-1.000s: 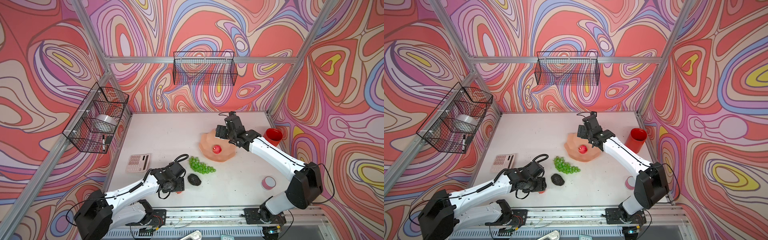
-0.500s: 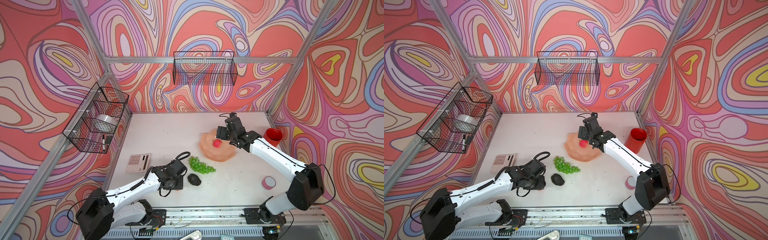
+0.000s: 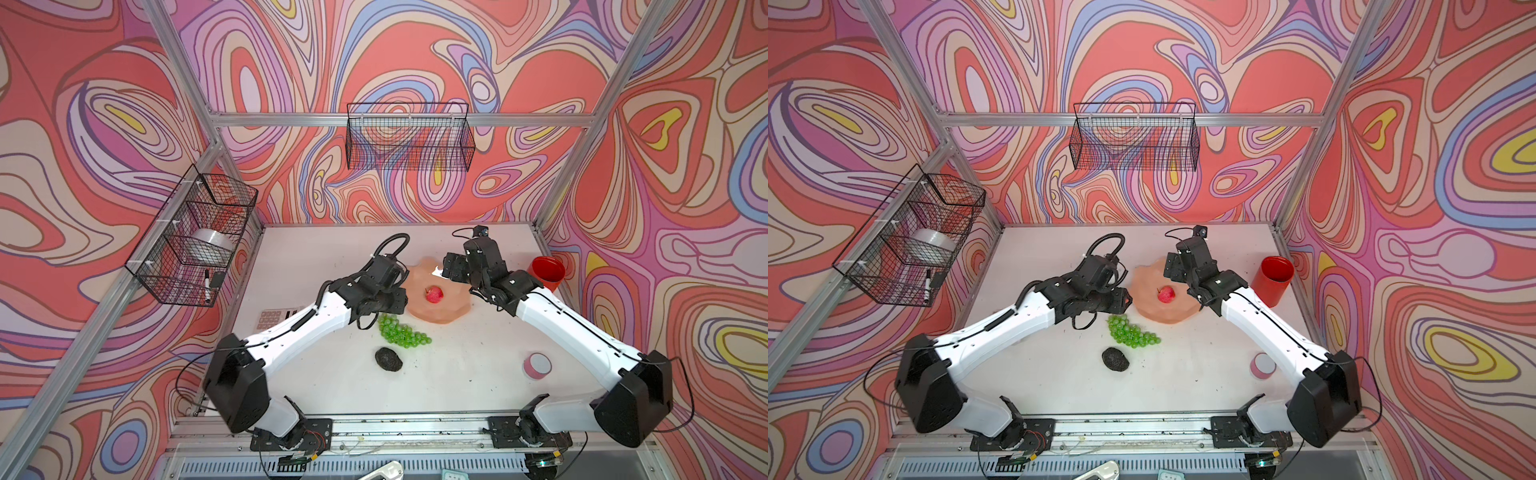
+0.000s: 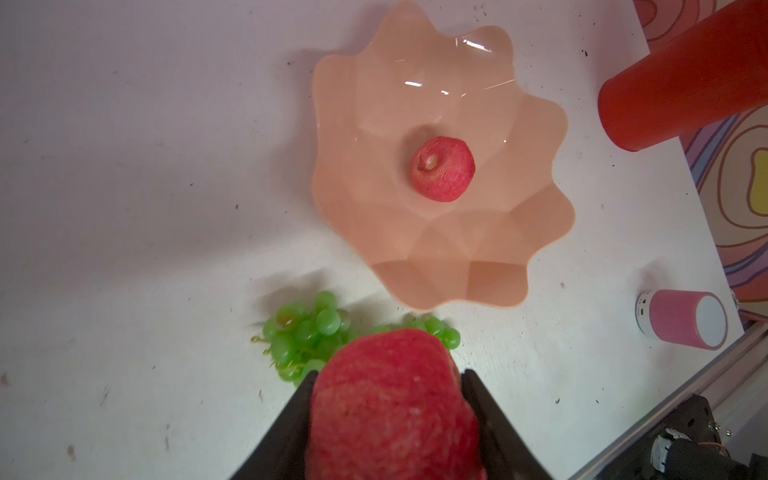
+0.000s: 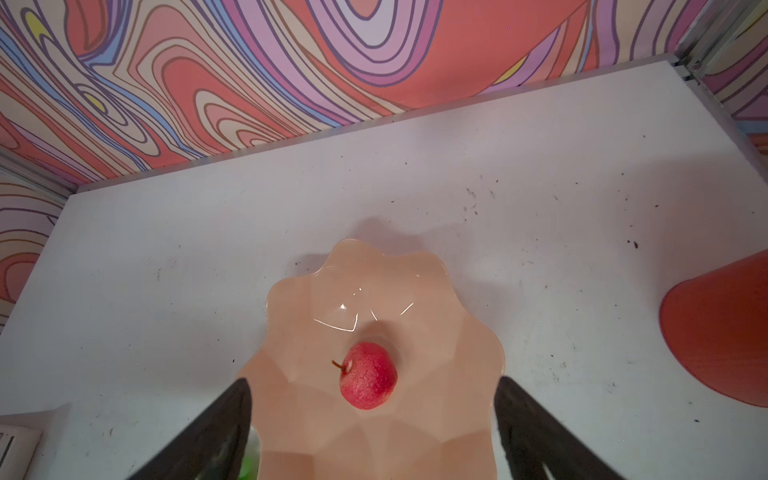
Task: Place and organize the fake fruits in the fruit bowl
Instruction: 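Carry the apple with the left gripper into the bowl beside the first apple and release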
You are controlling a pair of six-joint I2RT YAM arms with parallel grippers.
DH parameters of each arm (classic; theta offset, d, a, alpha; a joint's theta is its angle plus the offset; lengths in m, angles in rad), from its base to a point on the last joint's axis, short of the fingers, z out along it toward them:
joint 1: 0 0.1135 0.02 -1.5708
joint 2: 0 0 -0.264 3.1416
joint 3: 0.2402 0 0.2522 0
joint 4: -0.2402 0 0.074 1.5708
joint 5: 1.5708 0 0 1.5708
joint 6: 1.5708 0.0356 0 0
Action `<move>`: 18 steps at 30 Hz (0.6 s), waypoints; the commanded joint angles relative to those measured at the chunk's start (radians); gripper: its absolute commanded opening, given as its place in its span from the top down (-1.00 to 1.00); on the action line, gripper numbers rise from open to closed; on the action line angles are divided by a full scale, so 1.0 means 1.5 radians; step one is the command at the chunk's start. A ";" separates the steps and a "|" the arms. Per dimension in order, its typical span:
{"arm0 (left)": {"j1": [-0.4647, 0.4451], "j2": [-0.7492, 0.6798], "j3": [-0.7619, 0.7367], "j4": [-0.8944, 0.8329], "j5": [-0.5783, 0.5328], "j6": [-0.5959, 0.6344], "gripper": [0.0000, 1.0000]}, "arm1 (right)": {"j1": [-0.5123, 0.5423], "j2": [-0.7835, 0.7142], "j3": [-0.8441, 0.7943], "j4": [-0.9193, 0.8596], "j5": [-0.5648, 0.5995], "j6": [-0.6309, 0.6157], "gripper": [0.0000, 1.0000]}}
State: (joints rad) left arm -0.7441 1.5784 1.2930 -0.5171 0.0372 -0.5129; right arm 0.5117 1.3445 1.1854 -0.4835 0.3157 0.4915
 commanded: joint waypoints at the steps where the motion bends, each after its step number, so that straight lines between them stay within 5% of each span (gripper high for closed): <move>1: 0.002 0.099 0.083 0.045 0.036 0.040 0.11 | -0.002 -0.049 -0.023 -0.024 0.015 0.007 -0.88; 8: 0.003 0.274 0.217 0.036 -0.016 0.060 0.12 | -0.002 -0.113 -0.055 -0.055 0.029 0.021 -0.88; 18: 0.003 0.361 0.243 0.054 -0.010 0.016 0.10 | -0.002 -0.119 -0.065 -0.059 0.014 0.024 -0.87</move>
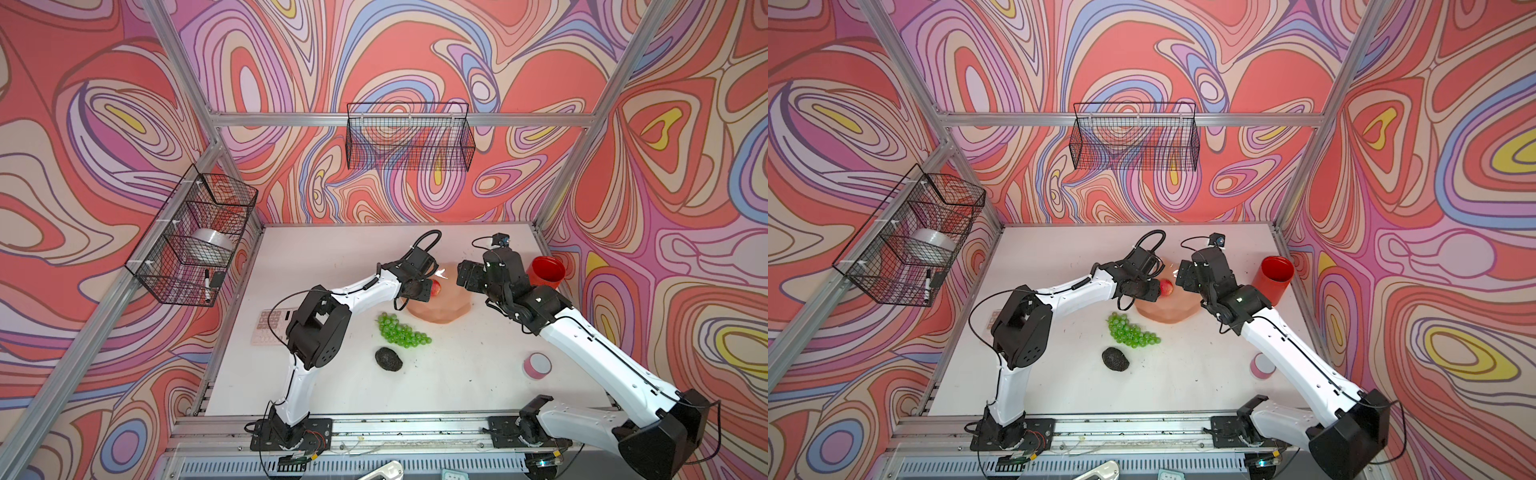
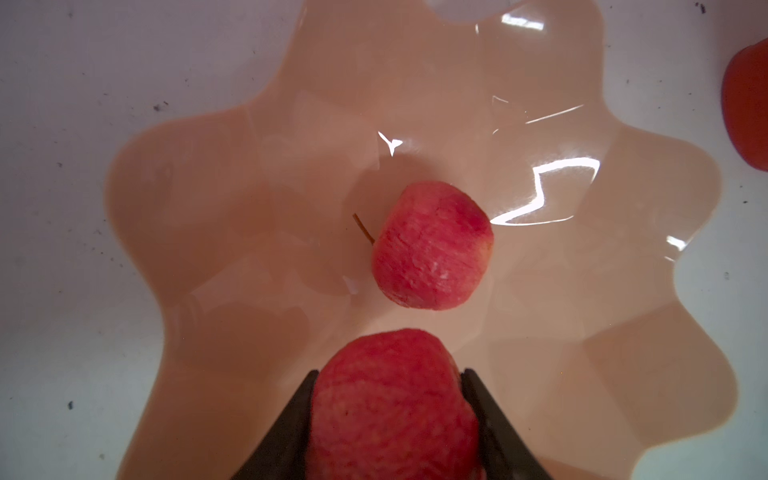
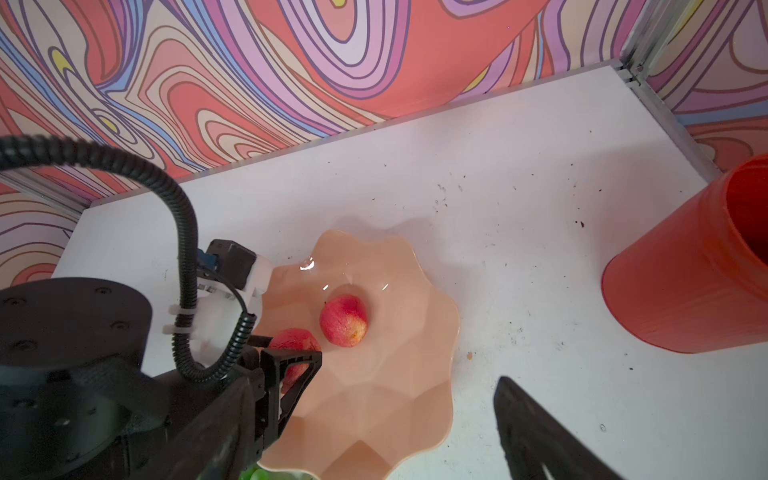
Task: Place and organize the fake fruits in the fruit bowl
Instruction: 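Carry the apple with the left gripper into the bowl beside the first apple and release, then withdraw the left gripper while the right gripper reaches to the dark avocado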
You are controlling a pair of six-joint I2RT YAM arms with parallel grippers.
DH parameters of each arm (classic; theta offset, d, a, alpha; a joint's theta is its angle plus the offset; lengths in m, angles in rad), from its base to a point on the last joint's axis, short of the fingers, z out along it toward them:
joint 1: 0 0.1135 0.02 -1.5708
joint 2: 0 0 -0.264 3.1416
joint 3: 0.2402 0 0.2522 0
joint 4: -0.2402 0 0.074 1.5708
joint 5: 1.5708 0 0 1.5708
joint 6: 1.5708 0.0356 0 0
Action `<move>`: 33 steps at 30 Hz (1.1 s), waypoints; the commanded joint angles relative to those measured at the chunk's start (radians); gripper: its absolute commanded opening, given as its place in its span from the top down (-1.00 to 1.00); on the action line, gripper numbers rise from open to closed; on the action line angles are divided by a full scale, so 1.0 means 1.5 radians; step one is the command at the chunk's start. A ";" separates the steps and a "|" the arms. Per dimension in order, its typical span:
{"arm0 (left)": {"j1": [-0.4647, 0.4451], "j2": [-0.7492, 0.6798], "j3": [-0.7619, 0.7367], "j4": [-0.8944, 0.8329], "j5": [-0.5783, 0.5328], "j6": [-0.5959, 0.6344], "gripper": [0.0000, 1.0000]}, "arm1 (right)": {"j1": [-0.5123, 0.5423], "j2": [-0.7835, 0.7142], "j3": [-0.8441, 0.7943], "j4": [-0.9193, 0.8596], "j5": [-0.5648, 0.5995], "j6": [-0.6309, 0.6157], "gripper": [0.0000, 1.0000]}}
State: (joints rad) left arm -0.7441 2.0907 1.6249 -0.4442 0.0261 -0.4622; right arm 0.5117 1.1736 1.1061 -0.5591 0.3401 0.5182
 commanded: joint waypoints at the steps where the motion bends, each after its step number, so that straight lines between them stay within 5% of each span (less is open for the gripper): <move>1: 0.003 0.027 0.026 0.002 0.001 -0.019 0.08 | -0.002 -0.005 -0.012 -0.009 -0.004 0.006 -0.87; 13: 0.003 0.033 0.011 0.004 0.021 -0.047 -0.37 | -0.002 -0.002 -0.018 -0.007 -0.011 0.007 -0.87; 22: 0.010 -0.037 0.005 0.024 0.029 -0.054 -0.43 | -0.002 -0.025 0.000 -0.051 -0.041 -0.043 -0.82; 26: 0.040 -0.117 -0.014 0.050 0.016 -0.055 -0.46 | 0.007 -0.045 -0.014 -0.072 -0.117 -0.067 -0.76; 33: 0.141 -0.323 -0.143 0.111 -0.058 -0.051 -0.59 | 0.232 0.002 -0.035 -0.047 -0.092 -0.088 -0.74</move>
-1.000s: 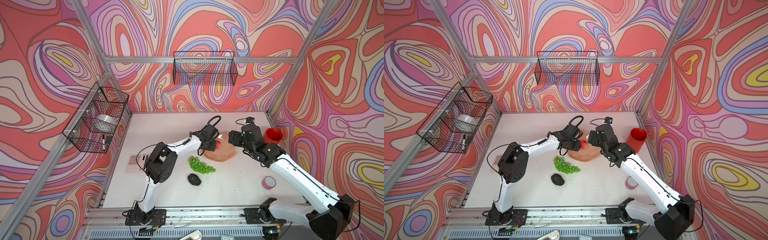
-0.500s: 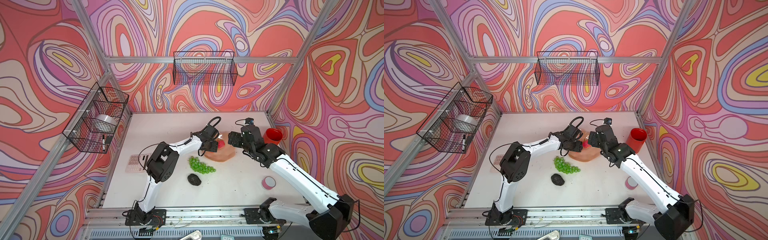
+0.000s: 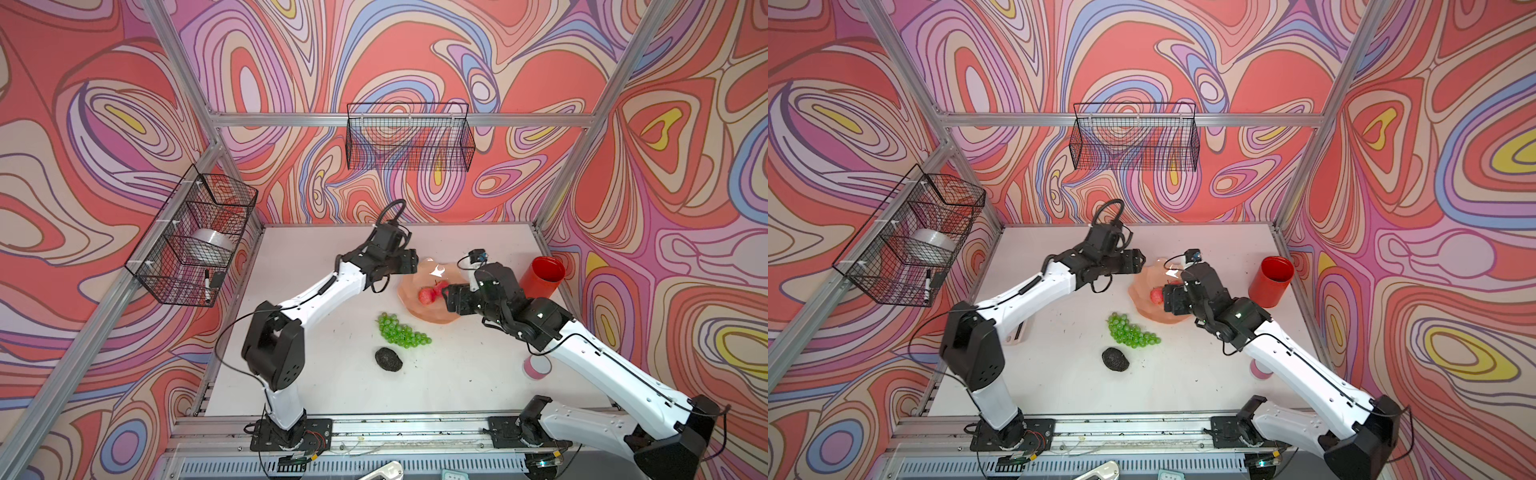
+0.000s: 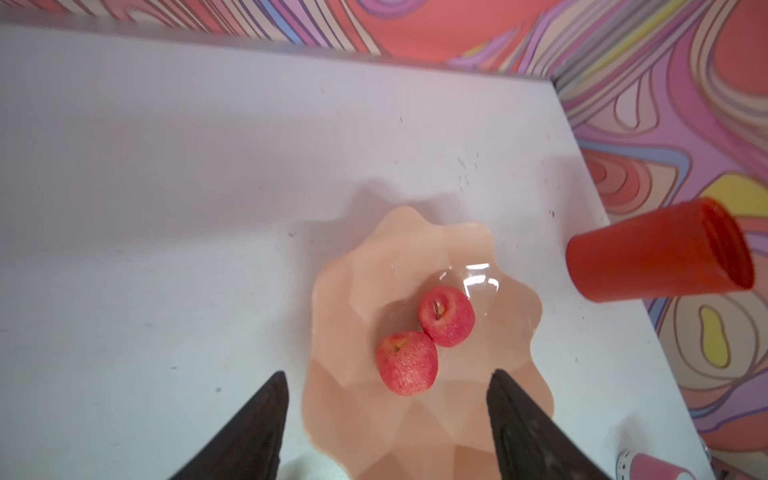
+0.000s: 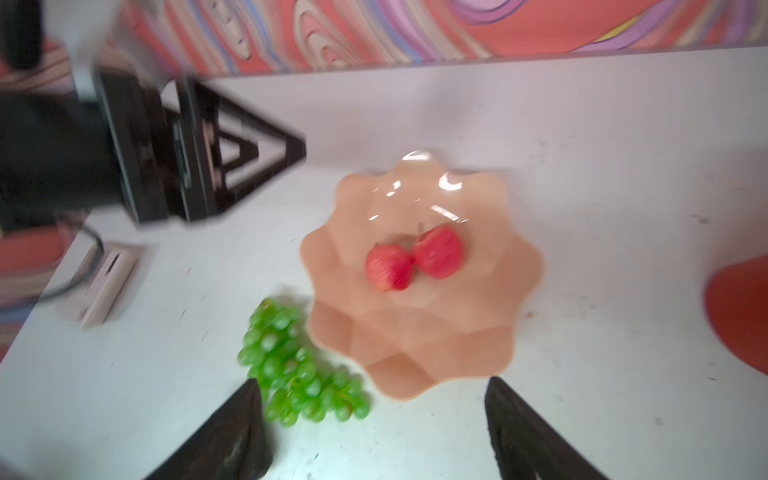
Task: Place and organize the fake fruits in the fruit bowl
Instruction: 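Withdraw the left gripper while the right gripper reaches to the dark avocado, then grasp the dark avocado with the right gripper and place it in the bowl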
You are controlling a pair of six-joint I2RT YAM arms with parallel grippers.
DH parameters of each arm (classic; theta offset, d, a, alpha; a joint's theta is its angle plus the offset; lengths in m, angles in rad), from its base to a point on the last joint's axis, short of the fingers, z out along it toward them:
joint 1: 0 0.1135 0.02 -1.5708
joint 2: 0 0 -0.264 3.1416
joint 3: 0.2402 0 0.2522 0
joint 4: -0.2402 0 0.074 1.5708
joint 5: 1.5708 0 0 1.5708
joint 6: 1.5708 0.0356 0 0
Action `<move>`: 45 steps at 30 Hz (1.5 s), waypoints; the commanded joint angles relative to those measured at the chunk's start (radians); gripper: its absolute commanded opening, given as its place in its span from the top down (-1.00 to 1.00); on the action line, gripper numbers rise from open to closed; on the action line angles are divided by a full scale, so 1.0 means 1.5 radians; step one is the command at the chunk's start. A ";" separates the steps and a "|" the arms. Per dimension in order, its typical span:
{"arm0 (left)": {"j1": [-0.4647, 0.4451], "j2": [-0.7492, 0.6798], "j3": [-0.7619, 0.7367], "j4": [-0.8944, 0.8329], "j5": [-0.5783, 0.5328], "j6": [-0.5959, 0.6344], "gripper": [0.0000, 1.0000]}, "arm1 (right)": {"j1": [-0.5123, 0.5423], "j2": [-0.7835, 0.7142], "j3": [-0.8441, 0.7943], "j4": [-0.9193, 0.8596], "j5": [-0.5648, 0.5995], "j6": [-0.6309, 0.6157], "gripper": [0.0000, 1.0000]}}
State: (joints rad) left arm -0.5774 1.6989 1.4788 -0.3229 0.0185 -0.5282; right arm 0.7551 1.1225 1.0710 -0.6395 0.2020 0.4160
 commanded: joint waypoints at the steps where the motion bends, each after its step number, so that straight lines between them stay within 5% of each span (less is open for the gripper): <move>1: 0.044 -0.097 -0.073 0.033 -0.073 -0.005 -0.65 | 0.098 0.065 -0.007 0.015 -0.004 -0.017 -0.73; 4: 0.098 -0.192 -0.155 0.034 -0.106 -0.012 -0.81 | 0.163 0.150 0.009 0.042 -0.016 -0.014 -0.72; 8: 0.202 -0.290 -0.255 0.030 -0.047 -0.065 -0.89 | 0.217 0.254 0.035 0.064 -0.007 -0.030 -0.72; 15: 0.302 -0.407 -0.358 0.010 -0.025 -0.081 -0.96 | 0.234 0.354 0.040 0.120 -0.075 -0.032 -0.66; 34: 0.326 -0.450 -0.382 -0.033 -0.043 -0.054 -1.00 | 0.238 0.489 0.057 0.136 -0.098 -0.014 -0.35; 39: 0.330 -0.461 -0.393 -0.028 -0.050 -0.052 -1.00 | 0.240 0.468 0.054 0.127 -0.090 -0.002 0.01; 45: 0.334 -0.465 -0.393 -0.030 -0.054 -0.045 -1.00 | 0.220 0.367 0.096 0.052 -0.061 0.003 0.09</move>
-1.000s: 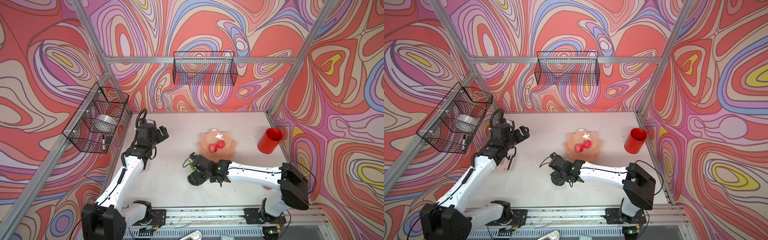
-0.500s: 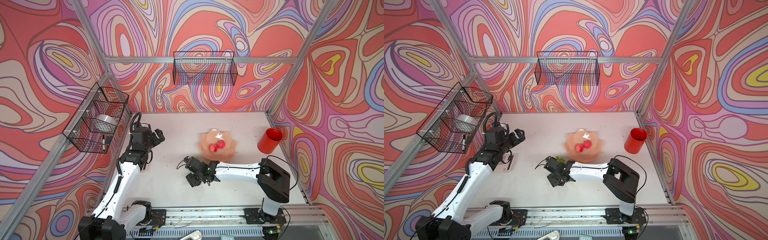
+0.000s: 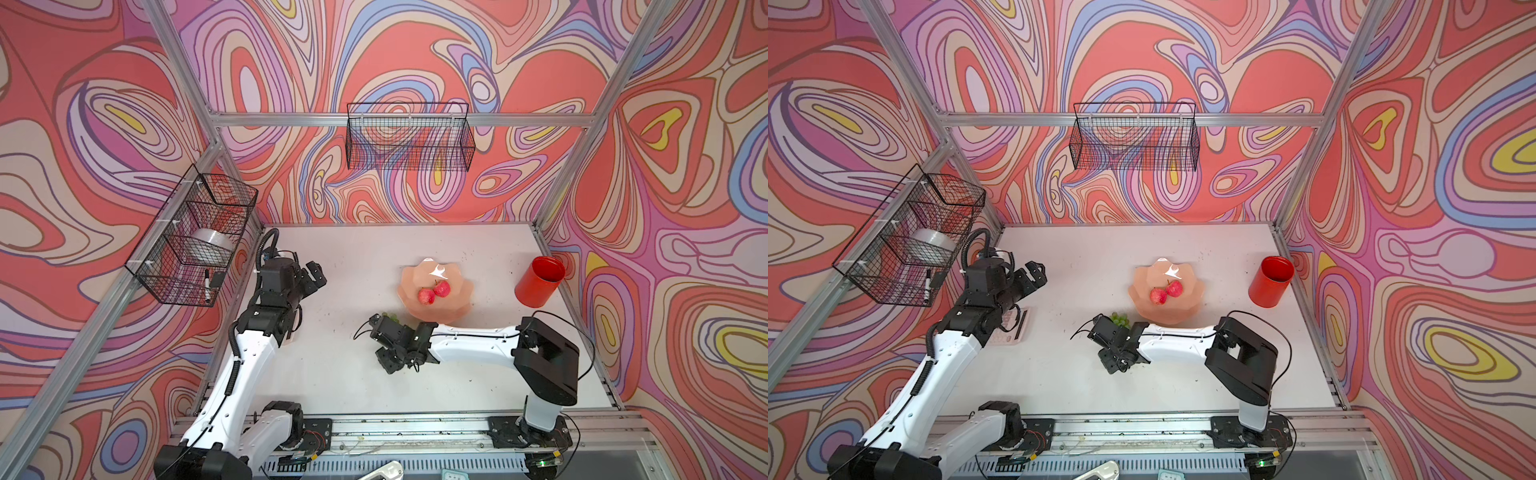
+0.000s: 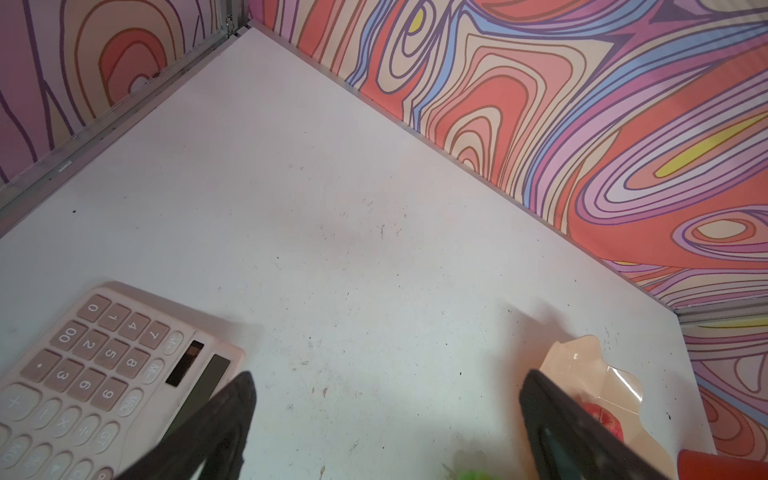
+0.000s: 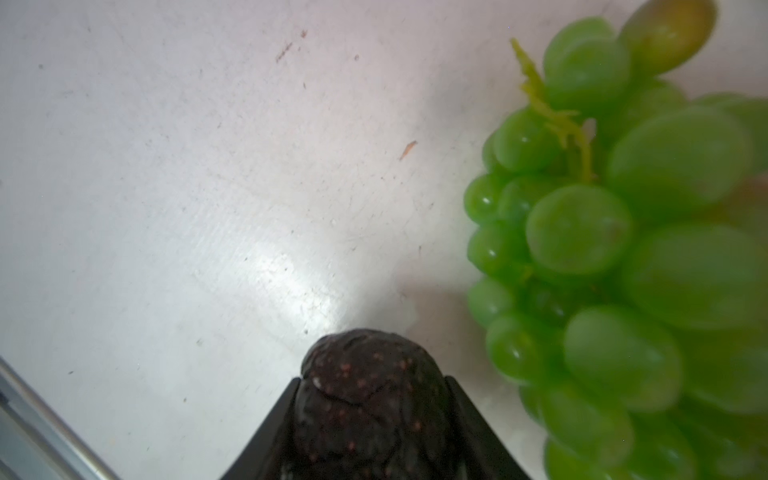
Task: Place and organize the fake fruits in the fruit bowl
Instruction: 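Grasp the dark avocado with the right gripper and place it in the bowl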
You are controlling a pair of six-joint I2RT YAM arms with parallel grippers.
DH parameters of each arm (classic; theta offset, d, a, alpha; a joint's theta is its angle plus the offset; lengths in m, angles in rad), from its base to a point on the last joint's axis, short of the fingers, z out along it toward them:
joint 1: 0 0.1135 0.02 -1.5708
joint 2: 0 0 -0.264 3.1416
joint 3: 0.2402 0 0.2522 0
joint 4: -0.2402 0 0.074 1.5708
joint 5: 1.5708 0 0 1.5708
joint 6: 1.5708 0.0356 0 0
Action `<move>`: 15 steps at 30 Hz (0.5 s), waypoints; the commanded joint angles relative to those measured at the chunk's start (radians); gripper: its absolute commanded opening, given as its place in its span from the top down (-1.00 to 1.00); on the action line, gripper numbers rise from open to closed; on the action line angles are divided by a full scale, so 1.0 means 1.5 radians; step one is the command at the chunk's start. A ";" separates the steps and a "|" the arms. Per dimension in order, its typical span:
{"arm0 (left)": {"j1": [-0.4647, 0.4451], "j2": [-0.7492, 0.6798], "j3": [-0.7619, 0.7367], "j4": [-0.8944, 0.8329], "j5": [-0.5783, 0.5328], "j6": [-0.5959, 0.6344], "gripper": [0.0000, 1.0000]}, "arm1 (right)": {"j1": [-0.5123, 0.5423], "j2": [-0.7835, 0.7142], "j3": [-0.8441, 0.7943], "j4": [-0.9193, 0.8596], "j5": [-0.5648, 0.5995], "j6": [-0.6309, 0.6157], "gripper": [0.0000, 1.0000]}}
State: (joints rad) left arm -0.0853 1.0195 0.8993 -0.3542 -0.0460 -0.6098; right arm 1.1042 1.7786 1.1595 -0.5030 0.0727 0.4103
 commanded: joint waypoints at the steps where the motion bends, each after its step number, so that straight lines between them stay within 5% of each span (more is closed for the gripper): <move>1: 0.006 -0.012 -0.006 -0.009 -0.011 0.010 -1.00 | -0.024 -0.084 0.044 -0.050 0.024 0.005 0.09; 9: 0.009 -0.023 -0.008 -0.015 -0.009 0.013 -1.00 | -0.205 -0.142 0.101 -0.090 0.037 -0.076 0.09; 15: 0.010 -0.025 -0.023 -0.010 0.006 0.002 -1.00 | -0.335 -0.077 0.108 0.057 0.064 -0.221 0.08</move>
State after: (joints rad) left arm -0.0792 0.9905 0.8829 -0.3561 -0.0463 -0.5995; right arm 0.6544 1.5993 1.3102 -0.5156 0.1493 0.2100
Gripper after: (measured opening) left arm 0.999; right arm 0.499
